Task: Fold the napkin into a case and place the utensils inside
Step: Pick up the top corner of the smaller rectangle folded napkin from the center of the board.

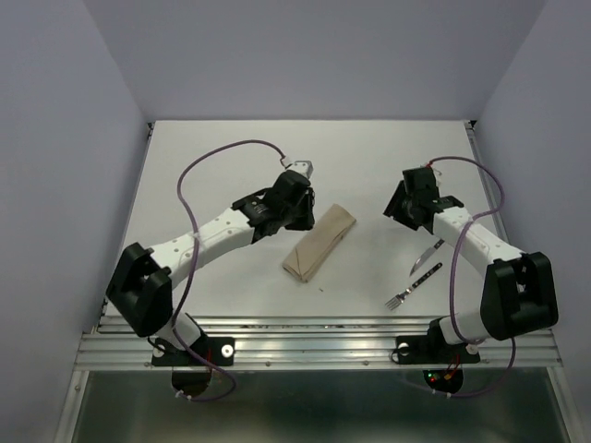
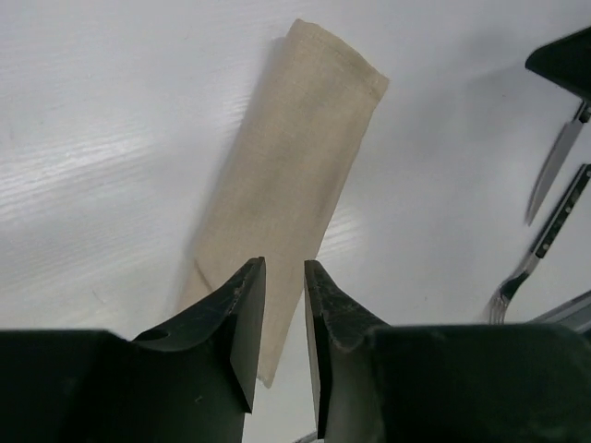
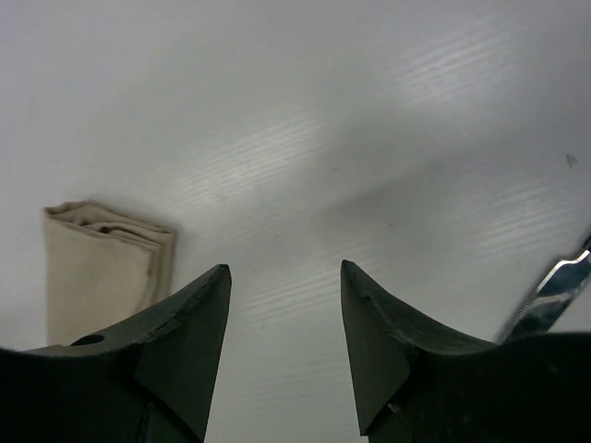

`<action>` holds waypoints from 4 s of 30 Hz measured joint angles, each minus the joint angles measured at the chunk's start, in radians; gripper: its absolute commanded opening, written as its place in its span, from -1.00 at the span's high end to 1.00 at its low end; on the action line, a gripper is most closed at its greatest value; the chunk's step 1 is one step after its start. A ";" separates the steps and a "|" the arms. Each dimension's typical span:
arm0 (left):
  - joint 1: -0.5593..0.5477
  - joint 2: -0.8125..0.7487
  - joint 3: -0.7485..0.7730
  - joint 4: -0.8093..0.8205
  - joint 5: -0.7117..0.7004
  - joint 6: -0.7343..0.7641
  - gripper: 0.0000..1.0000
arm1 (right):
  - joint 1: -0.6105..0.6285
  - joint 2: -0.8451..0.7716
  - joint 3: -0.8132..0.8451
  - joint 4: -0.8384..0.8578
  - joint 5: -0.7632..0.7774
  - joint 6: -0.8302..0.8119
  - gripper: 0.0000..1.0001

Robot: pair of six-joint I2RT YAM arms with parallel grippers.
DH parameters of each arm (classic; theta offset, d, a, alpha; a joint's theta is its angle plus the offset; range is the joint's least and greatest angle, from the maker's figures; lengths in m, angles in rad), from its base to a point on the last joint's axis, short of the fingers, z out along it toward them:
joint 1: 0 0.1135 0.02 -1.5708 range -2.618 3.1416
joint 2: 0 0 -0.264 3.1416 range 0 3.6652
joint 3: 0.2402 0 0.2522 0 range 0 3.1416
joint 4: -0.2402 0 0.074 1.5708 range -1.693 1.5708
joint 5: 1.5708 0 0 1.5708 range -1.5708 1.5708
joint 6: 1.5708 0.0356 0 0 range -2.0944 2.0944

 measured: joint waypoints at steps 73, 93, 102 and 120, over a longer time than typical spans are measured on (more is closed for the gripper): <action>-0.193 0.883 0.775 -0.207 -0.256 0.261 0.37 | -0.161 -0.157 -0.238 -0.052 -0.098 -0.010 -1.00; -0.196 0.887 0.784 -0.211 -0.267 0.265 1.00 | -0.161 -0.170 -0.235 -0.056 -0.119 -0.015 -1.00; -0.165 0.812 0.703 -0.165 -0.166 0.254 1.00 | -0.161 -0.178 -0.229 -0.056 -0.159 -0.024 -1.00; -0.108 0.740 0.600 -0.080 -0.021 0.214 1.00 | -0.161 -0.179 -0.228 -0.055 -0.237 -0.031 -1.00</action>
